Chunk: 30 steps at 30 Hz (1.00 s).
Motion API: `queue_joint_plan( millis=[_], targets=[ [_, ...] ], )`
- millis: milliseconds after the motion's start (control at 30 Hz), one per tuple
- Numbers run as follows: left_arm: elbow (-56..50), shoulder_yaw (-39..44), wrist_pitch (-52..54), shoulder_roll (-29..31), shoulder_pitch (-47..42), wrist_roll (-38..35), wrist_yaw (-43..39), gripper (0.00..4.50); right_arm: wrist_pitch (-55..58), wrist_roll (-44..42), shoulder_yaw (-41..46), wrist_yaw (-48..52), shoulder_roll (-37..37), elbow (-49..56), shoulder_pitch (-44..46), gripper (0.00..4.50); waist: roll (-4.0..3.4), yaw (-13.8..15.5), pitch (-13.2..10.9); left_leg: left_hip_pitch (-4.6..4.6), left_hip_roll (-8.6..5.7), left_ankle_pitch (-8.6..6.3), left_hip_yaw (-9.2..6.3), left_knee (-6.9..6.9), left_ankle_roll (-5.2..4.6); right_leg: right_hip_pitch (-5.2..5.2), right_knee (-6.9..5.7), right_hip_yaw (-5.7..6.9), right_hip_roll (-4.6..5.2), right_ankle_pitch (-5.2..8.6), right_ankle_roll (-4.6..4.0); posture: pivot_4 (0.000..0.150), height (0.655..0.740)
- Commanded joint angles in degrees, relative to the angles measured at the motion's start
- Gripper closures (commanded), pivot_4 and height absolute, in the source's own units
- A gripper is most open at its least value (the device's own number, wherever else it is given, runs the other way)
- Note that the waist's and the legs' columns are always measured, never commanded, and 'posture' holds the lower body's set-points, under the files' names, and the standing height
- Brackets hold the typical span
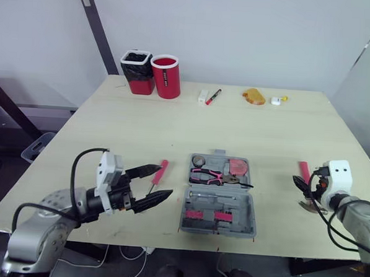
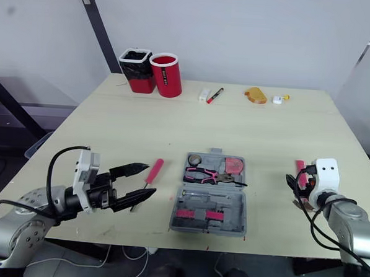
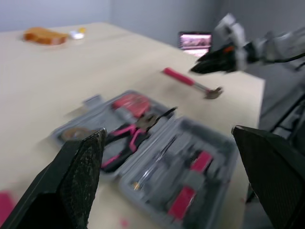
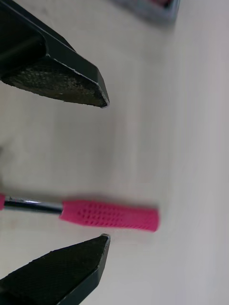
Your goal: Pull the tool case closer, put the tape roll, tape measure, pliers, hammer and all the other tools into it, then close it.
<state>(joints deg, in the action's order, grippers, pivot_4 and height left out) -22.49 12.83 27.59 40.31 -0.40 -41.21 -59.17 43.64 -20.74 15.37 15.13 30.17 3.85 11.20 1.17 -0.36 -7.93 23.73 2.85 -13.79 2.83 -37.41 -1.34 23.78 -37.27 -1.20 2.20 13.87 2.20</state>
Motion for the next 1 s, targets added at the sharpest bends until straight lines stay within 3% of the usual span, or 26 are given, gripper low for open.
queue_joint_plan(
  millis=[33,600,633,667,700,733,767,900,967,1000],
  targets=[
    [-2.55,-2.33,-0.28,0.06,-2.16,-0.54,-0.94,0.02,-0.78,2.61,1.43,-4.58,-1.38,-4.77,3.06,0.0,0.0,-0.25,0.0,-0.02,0.01,0.0,-0.01,0.01,0.0,-0.01,0.0,-0.02,-0.04,-0.04,0.06,0.15,0.74],
    [-5.16,-4.32,0.84,-1.07,-3.47,-1.75,0.97,0.02,-6.12,6.46,0.65,-7.12,-5.88,-14.25,4.26,0.0,-0.01,-0.52,0.0,-0.12,0.01,0.01,-0.02,-0.01,-0.01,-0.11,0.0,-0.24,-0.19,-0.05,0.1,0.15,0.74],
    [-5.25,-4.1,0.82,-0.99,-3.11,-1.8,0.94,0.0,-6.43,6.71,0.65,-7.15,-6.01,-14.58,4.32,0.55,-0.01,-0.53,0.0,-0.12,0.01,0.01,-0.01,-0.01,-0.01,-0.11,0.0,-0.24,-0.19,-0.05,0.1,0.15,0.74],
    [-5.35,-3.89,0.81,-0.91,-2.71,-1.85,0.9,0.0,-6.83,6.96,0.7,-7.22,-6.1,-15.11,4.4,0.81,-0.01,-0.53,0.0,-0.12,0.01,0.01,-0.01,-0.01,-0.01,-0.11,0.0,-0.25,-0.19,-0.05,0.1,0.15,0.74],
    [-5.38,-3.64,0.73,-0.83,-2.35,-1.8,0.94,0.0,-6.97,7.36,0.58,-7.44,-6.07,-15.64,4.29,1.45,-0.01,-0.53,0.0,-0.12,0.01,0.01,-0.01,-0.01,-0.01,-0.11,0.0,-0.25,-0.19,-0.05,0.1,0.15,0.74],
    [-5.45,-3.44,0.69,-0.74,-2.11,-1.84,0.9,0.0,-6.4,7.32,0.85,-7.8,-6.23,-16.0,3.99,1.58,-0.01,-0.53,0.0,-0.12,0.01,0.01,-0.01,-0.01,-0.01,-0.12,0.01,-0.25,-0.19,-0.05,0.1,0.15,0.74],
    [-5.49,-3.33,0.65,-0.68,-1.97,-1.87,0.88,0.0,-5.98,7.27,1.07,-8.03,-6.35,-16.23,3.77,2.2,0.0,-0.48,0.0,-0.12,0.0,0.01,-0.01,-0.01,-0.01,-0.12,0.01,-0.27,-0.2,-0.05,0.1,0.15,0.74],
    [-5.69,-3.01,0.6,-0.09,-1.74,-2.23,0.0,0.0,-3.84,7.59,0.12,-7.83,-6.47,-14.82,2.62,3.87,0.01,-0.25,0.01,-0.1,-0.03,0.02,-0.06,-0.03,0.0,-0.17,0.03,-0.28,-0.2,0.04,-0.06,0.15,0.74],
    [-5.73,-3.05,0.72,0.33,-1.83,-2.55,-0.62,0.0,-3.24,7.67,0.01,-7.98,-6.83,-14.52,2.39,4.4,0.02,-0.27,0.01,-0.11,-0.03,0.02,-0.05,-0.03,0.0,-0.17,0.03,-0.3,-0.2,0.04,-0.06,0.15,0.74],
    [-5.7,-3.07,0.7,0.45,-1.86,-2.61,-0.78,0.0,-3.13,7.6,0.06,-7.98,-7.05,-14.42,2.34,4.4,0.02,-0.27,0.02,-0.11,-0.03,0.02,-0.07,-0.03,0.0,-0.17,0.03,-0.29,-0.2,0.04,-0.05,0.15,0.74]
  ],
)
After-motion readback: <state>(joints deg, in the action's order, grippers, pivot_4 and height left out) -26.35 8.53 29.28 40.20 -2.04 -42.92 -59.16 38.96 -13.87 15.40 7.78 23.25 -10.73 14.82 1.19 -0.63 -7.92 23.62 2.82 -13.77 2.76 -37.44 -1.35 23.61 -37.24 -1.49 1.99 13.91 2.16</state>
